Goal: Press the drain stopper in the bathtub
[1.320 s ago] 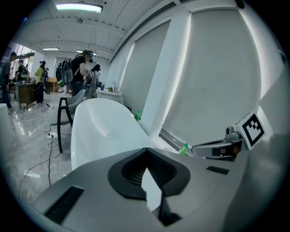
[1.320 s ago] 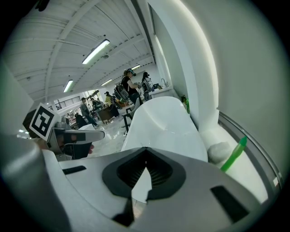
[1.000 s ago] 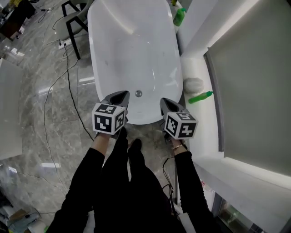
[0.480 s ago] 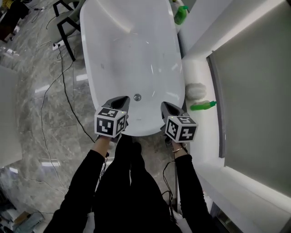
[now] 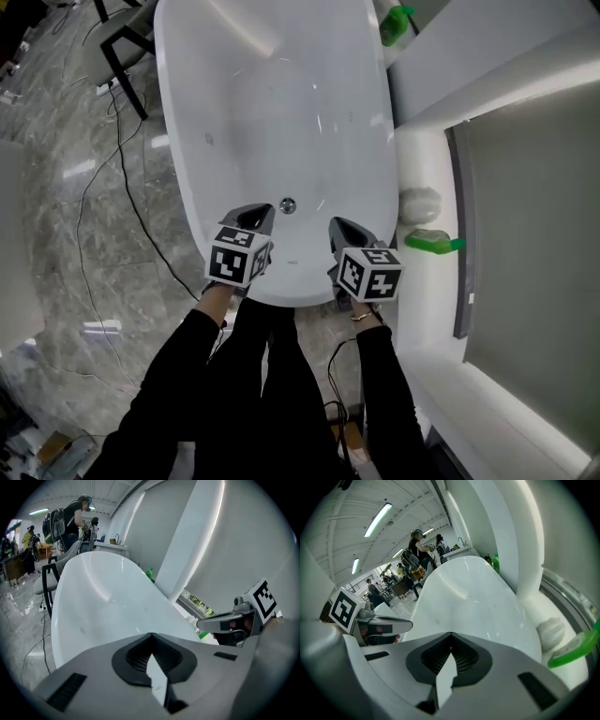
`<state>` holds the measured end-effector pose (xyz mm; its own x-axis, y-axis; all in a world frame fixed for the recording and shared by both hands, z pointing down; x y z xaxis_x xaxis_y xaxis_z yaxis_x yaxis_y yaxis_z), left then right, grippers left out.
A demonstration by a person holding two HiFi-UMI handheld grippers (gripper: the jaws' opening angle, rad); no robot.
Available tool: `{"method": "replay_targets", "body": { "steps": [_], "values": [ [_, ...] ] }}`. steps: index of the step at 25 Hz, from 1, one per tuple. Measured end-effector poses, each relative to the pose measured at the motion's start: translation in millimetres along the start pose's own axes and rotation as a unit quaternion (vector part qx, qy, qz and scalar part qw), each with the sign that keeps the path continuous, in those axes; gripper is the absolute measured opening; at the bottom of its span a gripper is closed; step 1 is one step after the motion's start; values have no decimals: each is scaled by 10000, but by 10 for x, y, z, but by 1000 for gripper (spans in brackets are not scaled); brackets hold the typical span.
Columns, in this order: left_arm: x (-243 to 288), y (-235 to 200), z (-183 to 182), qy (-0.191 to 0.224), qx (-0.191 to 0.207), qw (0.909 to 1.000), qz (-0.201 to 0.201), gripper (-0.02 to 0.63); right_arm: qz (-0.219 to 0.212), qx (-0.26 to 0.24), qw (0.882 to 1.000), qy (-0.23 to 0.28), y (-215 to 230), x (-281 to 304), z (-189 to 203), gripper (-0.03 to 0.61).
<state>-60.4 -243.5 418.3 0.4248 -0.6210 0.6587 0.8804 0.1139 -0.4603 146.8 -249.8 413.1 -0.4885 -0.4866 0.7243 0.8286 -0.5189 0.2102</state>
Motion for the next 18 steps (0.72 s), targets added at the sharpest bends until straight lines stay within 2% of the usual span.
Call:
{"method": "replay_targets", "body": {
  "steps": [8, 18],
  "values": [
    [420, -301, 95, -303, 28, 9995, 62, 5, 93, 127, 9996, -235, 74, 394, 128, 2],
    [1014, -601, 542, -510, -107, 9986, -119, 5, -39, 133, 9989, -442, 339, 960, 486, 2]
  ]
}}
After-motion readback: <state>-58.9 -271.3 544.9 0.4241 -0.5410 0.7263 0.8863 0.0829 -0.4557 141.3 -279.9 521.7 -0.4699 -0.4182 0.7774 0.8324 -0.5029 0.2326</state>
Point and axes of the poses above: the fingertips, and each gripper's own axes: x forward along the fingers, y to its right, z out of its underside, the point moved 8 cm from there along -x, backward along the fingers, and after that the axes turned 11 degrees about -x, right-handed, at the moved point
